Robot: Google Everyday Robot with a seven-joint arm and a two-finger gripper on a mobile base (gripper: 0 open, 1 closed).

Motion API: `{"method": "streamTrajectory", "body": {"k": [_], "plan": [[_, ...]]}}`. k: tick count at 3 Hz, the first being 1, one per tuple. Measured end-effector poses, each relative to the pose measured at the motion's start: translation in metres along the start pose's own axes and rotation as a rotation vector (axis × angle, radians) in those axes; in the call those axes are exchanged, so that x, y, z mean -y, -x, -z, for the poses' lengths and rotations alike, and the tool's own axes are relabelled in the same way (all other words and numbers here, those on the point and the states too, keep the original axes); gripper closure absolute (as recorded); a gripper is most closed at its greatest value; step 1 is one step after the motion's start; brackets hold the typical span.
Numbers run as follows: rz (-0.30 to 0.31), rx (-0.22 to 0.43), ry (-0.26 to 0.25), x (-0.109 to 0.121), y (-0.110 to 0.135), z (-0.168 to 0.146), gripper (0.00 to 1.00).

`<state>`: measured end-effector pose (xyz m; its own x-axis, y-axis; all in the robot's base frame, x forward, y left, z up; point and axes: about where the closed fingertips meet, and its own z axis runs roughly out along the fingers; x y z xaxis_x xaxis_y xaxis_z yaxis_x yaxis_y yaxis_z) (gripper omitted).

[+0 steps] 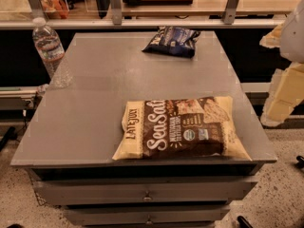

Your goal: Move blue chip bag near water bottle

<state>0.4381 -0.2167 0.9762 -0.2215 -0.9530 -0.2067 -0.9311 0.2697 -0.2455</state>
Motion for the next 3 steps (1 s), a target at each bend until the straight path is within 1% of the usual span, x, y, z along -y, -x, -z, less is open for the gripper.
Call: {"method": "streamTrajectory", "body": {"k": [1, 2, 3], "plan": [[0.000, 0.000, 0.000, 0.000, 0.000, 0.000, 0.00], [-0.006, 0.018, -0.014, 0.012, 0.005, -0.010, 0.00], [-0.024, 0.074, -0.051, 0.050, 0.023, -0.044, 0.00]]}}
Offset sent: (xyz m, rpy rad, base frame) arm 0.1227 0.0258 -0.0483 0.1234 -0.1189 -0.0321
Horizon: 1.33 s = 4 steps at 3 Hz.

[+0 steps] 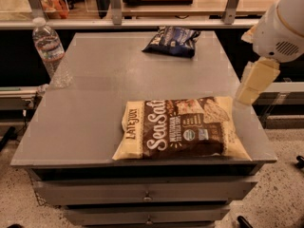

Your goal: Move blue chip bag near water bottle

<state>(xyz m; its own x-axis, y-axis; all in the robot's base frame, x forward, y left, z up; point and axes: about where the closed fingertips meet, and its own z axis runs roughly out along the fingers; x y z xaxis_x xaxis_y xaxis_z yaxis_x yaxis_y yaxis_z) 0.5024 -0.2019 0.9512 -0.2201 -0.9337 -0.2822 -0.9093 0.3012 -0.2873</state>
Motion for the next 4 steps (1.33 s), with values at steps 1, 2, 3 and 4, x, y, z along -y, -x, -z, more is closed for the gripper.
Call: {"method": "streamTrajectory", "body": {"k": [1, 2, 3, 4], "plan": [[-0.046, 0.113, -0.024, 0.048, 0.036, -0.048, 0.00], [-0.079, 0.213, -0.049, 0.091, 0.069, -0.091, 0.00], [-0.138, 0.303, -0.093, 0.133, 0.092, -0.127, 0.00], [-0.207, 0.379, -0.165, 0.189, 0.105, -0.163, 0.00]]}}
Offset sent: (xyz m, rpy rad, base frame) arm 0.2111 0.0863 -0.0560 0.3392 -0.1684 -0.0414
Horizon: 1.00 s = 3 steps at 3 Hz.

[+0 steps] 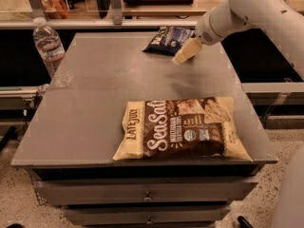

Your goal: Move blue chip bag near water bottle

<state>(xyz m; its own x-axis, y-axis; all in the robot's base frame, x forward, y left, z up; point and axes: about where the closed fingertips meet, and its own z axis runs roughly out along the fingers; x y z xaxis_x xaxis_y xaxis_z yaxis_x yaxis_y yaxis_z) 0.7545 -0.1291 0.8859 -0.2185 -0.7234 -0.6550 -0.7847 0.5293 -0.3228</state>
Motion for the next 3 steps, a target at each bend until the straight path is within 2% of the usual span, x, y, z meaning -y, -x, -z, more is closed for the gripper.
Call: {"method": "streamTrajectory", "body": {"k": [1, 2, 3], "plan": [[-0.063, 0.036, -0.067, 0.044, -0.002, -0.031, 0.00], [-0.123, 0.049, -0.091, 0.061, -0.005, -0.048, 0.00], [-0.171, 0.024, -0.086, 0.064, -0.011, -0.060, 0.17]]}}
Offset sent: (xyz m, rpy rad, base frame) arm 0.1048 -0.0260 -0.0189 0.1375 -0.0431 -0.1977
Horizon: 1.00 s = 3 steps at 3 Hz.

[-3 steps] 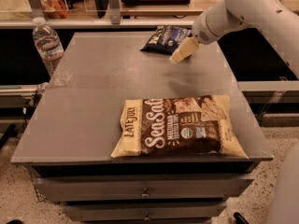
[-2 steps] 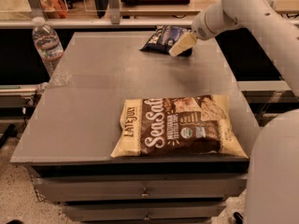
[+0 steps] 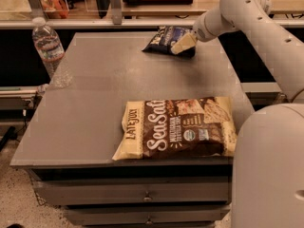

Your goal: Move blue chip bag near water bottle

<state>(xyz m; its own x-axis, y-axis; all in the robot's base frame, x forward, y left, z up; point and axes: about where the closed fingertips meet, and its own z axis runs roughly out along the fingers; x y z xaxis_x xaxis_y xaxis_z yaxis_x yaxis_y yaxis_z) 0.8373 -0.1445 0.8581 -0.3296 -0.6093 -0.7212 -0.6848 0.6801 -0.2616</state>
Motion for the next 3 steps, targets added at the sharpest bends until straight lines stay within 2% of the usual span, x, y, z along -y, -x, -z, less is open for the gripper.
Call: {"method": "streamTrajectory", "body": {"k": [1, 2, 3], "plan": [[-0.013, -0.020, 0.012, -0.003, -0.002, -0.003, 0.41], [-0.012, -0.037, 0.036, -0.012, -0.004, 0.003, 0.72], [0.010, -0.023, 0.066, -0.025, 0.008, 0.013, 0.95]]}}
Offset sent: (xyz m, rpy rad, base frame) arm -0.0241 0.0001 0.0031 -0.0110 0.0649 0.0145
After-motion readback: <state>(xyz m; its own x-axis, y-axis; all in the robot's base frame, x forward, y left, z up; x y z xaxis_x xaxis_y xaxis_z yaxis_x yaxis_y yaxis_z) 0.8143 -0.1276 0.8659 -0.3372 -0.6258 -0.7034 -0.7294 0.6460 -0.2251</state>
